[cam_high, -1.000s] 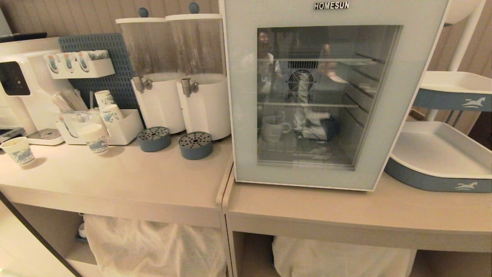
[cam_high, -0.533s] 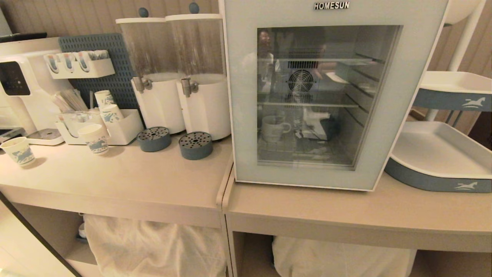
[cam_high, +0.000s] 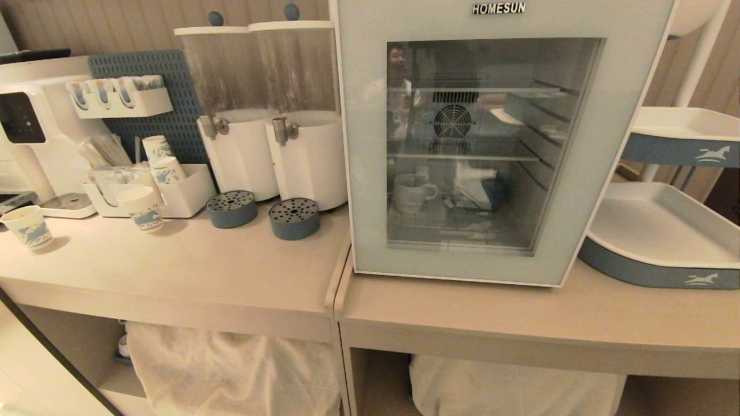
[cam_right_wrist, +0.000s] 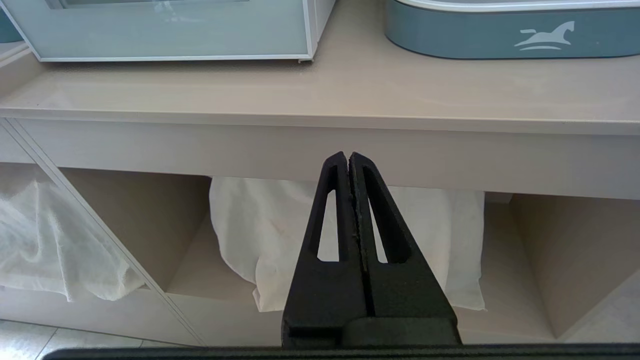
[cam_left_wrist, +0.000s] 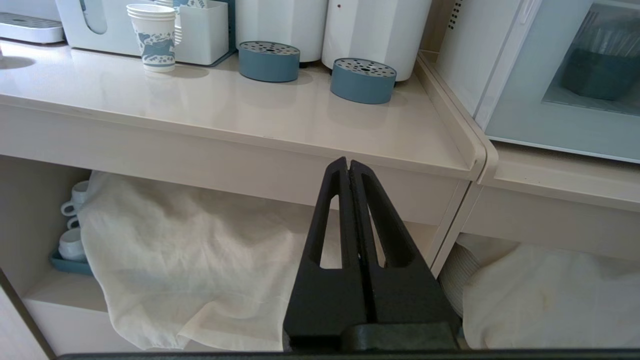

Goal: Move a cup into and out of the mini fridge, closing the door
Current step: Open the freezer door

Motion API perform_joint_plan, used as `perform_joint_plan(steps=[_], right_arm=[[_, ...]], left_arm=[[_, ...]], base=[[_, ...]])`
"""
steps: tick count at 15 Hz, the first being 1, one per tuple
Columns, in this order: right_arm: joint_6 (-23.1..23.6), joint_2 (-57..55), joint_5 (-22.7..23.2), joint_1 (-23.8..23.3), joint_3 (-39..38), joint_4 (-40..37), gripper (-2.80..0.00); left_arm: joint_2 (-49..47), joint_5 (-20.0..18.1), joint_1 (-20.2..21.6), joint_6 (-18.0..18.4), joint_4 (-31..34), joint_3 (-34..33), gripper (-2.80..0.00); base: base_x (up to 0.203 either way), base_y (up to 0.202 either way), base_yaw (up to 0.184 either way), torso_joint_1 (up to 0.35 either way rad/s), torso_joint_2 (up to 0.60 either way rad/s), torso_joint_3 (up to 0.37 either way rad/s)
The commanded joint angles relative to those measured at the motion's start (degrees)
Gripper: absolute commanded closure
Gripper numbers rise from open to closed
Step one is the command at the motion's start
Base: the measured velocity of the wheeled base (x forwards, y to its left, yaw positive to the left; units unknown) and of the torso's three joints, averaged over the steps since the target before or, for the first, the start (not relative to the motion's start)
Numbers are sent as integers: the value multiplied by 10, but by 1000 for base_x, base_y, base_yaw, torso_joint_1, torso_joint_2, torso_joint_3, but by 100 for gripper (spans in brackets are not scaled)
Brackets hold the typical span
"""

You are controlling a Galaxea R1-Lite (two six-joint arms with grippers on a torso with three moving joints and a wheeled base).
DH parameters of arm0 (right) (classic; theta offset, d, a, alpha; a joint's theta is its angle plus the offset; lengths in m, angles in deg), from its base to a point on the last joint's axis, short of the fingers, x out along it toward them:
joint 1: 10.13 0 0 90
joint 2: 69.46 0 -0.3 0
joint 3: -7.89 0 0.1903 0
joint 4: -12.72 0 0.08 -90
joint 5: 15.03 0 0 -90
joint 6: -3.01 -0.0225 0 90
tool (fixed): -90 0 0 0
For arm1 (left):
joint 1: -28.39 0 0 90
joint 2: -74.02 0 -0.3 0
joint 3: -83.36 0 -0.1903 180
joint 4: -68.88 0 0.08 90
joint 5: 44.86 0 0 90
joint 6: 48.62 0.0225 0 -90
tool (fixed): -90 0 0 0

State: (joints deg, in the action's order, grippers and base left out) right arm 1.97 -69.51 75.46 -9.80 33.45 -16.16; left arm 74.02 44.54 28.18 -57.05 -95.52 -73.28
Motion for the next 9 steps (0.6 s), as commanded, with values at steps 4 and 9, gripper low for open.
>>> perform_joint_plan(steps=[4, 9], right_arm=[[0, 0, 0, 0, 0, 0, 0], [-1, 0, 0, 0, 0, 0, 0]], left_arm=[[3, 0, 0, -1, -1, -23, 0], [3, 0, 0, -1, -1, -23, 0]], base=[[0, 0, 0, 0, 0, 0], [0, 0, 0, 0, 0, 0]])
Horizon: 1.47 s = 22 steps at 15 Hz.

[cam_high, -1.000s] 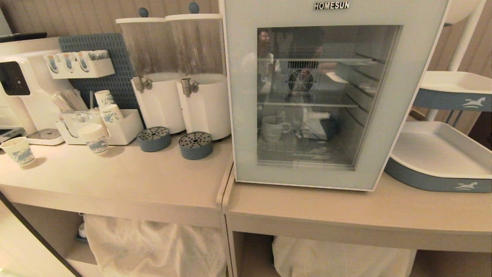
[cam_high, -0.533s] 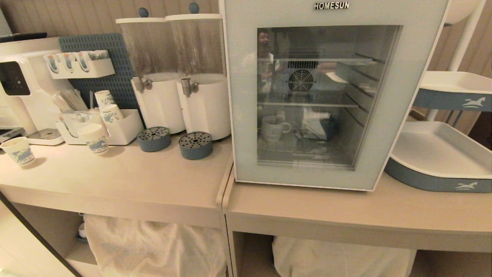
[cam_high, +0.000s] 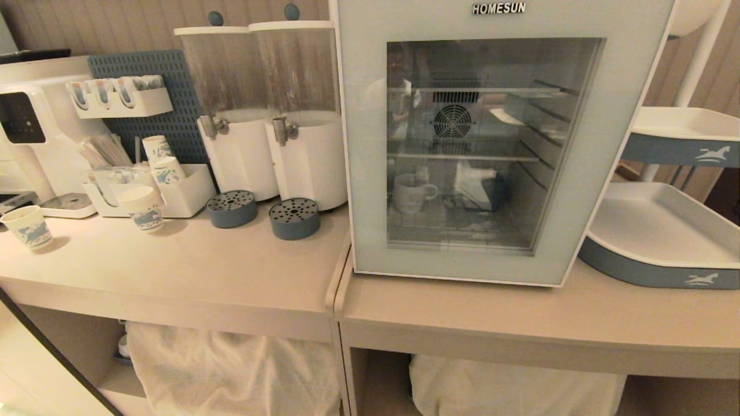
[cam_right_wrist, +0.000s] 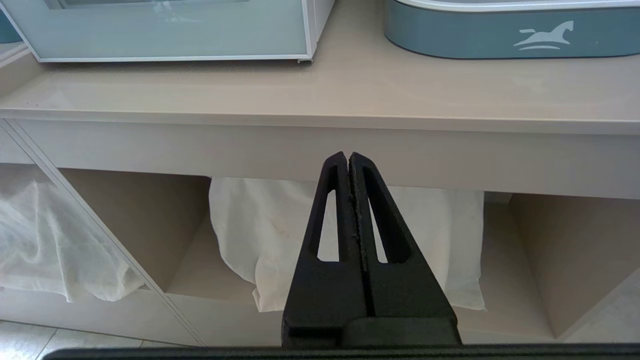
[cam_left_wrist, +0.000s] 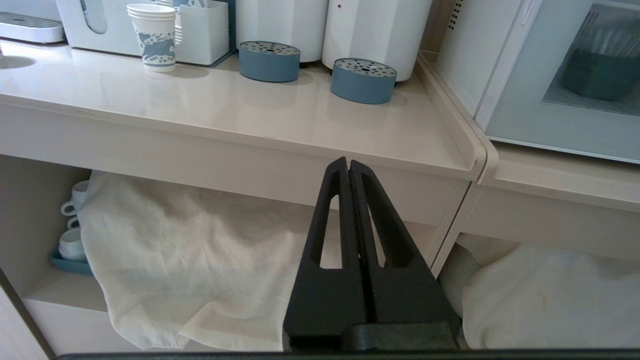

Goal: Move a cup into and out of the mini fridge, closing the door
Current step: Open the freezer door

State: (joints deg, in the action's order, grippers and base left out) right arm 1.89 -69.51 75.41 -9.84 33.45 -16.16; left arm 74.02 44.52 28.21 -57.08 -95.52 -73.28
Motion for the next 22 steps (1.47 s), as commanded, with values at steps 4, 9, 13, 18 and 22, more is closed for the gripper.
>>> perform_joint_plan(steps=[4, 9, 13, 18, 22], right_arm=[[1, -1, 1, 1, 0, 0, 0], [1, 0, 1, 1, 0, 0, 0], [1, 0, 2, 1, 0, 0, 0], [1, 0, 1, 1, -1, 0, 0], [2, 0, 2, 1, -1, 1, 0]], left_arm=[[3, 0, 0, -1, -1, -23, 0], [3, 0, 0, -1, -1, -23, 0], [3, 0, 0, -1, -1, -23, 0], [3, 0, 0, -1, -1, -23, 0], [3, 0, 0, -1, -1, -23, 0]], base=[[0, 0, 0, 0, 0, 0], [0, 0, 0, 0, 0, 0], [0, 0, 0, 0, 0, 0], [0, 0, 0, 0, 0, 0], [0, 0, 0, 0, 0, 0]])
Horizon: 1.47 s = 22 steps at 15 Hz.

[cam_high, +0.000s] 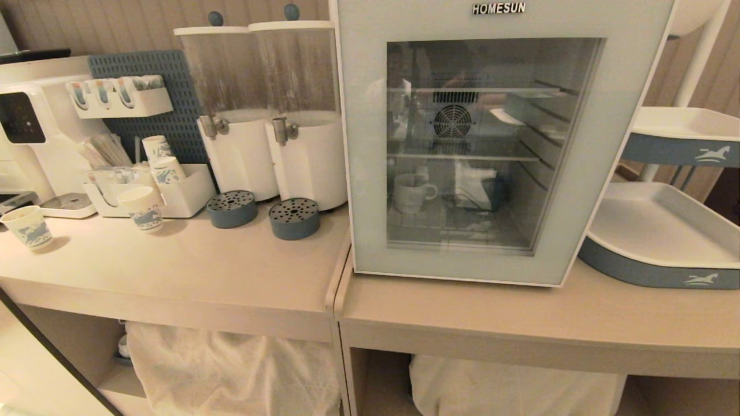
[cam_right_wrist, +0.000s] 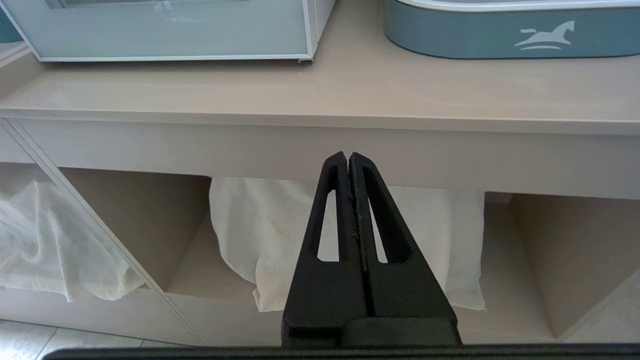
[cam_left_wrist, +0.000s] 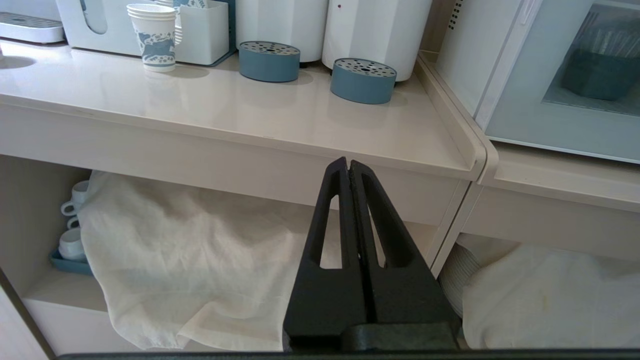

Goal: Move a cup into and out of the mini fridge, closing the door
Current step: Open the freezer door

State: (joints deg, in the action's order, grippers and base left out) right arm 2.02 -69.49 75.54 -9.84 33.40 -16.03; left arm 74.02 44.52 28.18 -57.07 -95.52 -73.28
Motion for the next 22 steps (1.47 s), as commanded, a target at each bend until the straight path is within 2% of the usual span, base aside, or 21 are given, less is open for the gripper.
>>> perform_joint_plan(steps=[1, 11, 22], right_arm=[[0, 0, 0, 1, 0, -1, 0], [0, -1, 0, 1, -3, 10, 0], [-1, -1, 0, 1, -4, 11, 0]], left_arm=[[3, 0, 0, -1, -1, -23, 0], [3, 1, 0, 9, 0, -23, 0], [3, 0, 0, -2, -1, -23, 0]], base=[[0, 0, 0, 0, 0, 0], [0, 0, 0, 0, 0, 0], [0, 0, 0, 0, 0, 0]])
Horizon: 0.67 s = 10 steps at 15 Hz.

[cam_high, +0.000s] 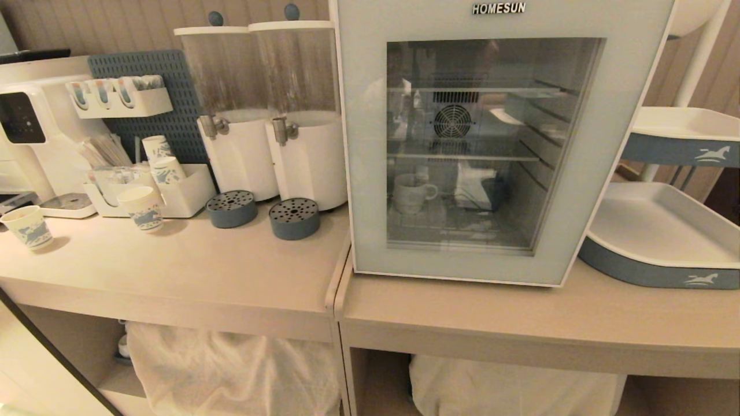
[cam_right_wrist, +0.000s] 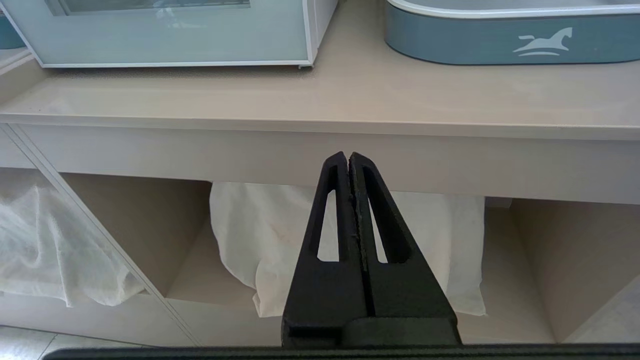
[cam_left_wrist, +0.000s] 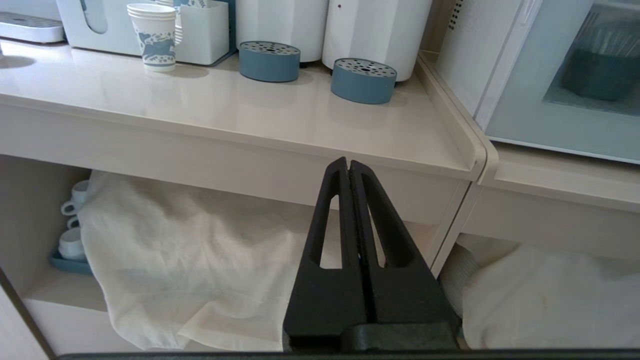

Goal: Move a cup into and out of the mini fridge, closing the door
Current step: Open the freezer door

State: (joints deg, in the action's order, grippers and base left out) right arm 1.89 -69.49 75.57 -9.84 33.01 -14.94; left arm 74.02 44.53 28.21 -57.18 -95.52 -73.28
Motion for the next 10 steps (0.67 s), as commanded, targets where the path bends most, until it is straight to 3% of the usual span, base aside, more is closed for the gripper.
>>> perform_joint_plan(steps=[1, 4, 6, 8, 10], right_arm=[[0, -1, 0, 1, 0, 0, 0], [0, -1, 0, 1, 0, 0, 0], [0, -1, 0, 1, 1, 0, 0], [0, -1, 0, 1, 1, -1, 0], [0, -1, 0, 1, 1, -1, 0]], left_arm=[[3, 0, 0, -1, -1, -23, 0], [2, 0, 0, 24, 10, -23, 0], [-1, -2, 0, 25, 54, -2, 0], [-13, -13, 0, 24, 118, 97, 0], [-57, -54, -1, 20, 203, 236, 0]], base=[[0, 0, 0, 0, 0, 0], [0, 0, 0, 0, 0, 0], [0, 0, 0, 0, 0, 0], [0, 0, 0, 0, 0, 0], [0, 0, 0, 0, 0, 0]])
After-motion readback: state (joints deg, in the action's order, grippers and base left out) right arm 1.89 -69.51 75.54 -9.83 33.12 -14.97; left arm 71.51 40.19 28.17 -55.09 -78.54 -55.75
